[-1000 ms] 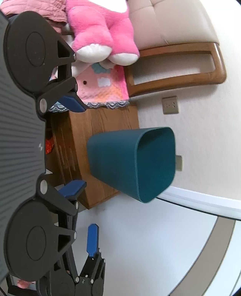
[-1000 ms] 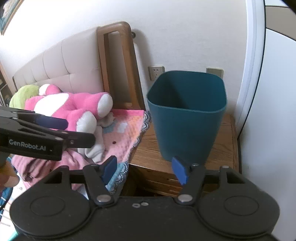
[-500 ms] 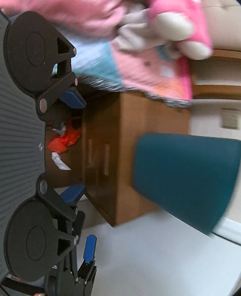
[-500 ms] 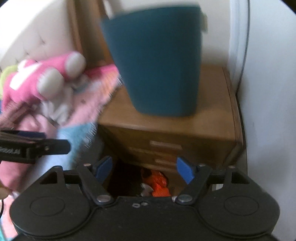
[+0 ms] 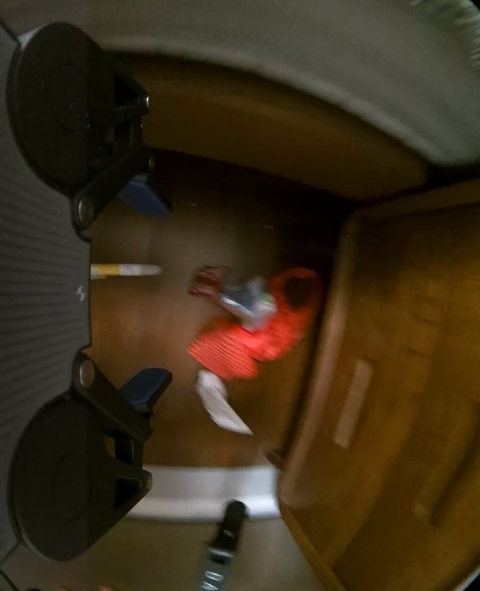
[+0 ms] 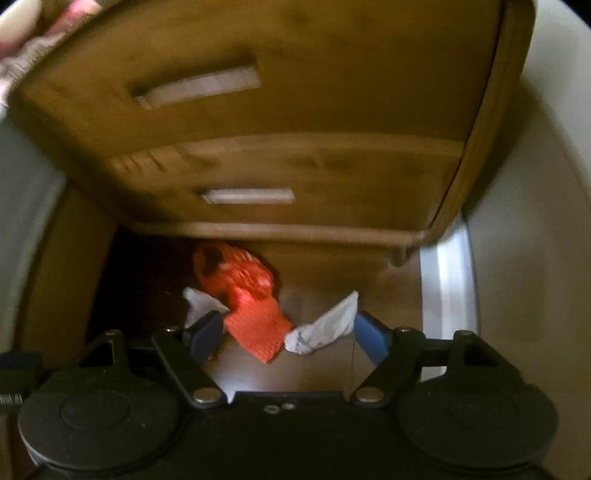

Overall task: Collect trash
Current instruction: 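Lower both tools back under the nightstand toward the floor trash, then grasp the white tube with left tool while right tool grasps white tissue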

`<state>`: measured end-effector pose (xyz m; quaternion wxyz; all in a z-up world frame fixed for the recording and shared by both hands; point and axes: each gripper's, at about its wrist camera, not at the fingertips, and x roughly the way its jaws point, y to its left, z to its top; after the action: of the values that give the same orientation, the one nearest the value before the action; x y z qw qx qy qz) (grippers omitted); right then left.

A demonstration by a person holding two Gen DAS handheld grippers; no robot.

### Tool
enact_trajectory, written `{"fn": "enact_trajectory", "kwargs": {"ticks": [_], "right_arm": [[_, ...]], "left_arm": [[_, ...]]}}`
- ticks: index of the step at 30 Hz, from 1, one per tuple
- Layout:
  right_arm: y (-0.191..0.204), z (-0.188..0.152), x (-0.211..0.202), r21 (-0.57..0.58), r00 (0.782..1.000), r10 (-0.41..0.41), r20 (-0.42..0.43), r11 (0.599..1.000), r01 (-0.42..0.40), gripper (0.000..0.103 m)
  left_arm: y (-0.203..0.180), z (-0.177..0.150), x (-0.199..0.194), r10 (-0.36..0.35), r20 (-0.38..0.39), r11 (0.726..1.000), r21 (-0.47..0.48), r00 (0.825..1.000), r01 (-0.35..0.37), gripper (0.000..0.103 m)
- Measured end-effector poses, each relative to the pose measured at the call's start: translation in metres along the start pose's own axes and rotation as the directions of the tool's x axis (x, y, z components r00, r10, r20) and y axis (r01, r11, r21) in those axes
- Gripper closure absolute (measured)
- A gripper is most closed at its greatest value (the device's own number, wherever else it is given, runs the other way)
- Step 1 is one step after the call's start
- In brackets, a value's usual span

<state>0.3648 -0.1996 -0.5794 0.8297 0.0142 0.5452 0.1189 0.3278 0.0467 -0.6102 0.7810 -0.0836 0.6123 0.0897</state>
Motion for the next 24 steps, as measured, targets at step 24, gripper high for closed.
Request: {"fn": "enact_trajectory", "kwargs": {"ticks": [24], "right_arm": [[-0.047, -0.026, 0.239, 0.281, 0.956, -0.037, -0.293, 0.952, 0.123, 0.028]], "left_arm": [[0.012, -0.032, 0.273, 0.129, -0.496, 0.985, 0.165, 0.859, -0.052, 0.013]]}}
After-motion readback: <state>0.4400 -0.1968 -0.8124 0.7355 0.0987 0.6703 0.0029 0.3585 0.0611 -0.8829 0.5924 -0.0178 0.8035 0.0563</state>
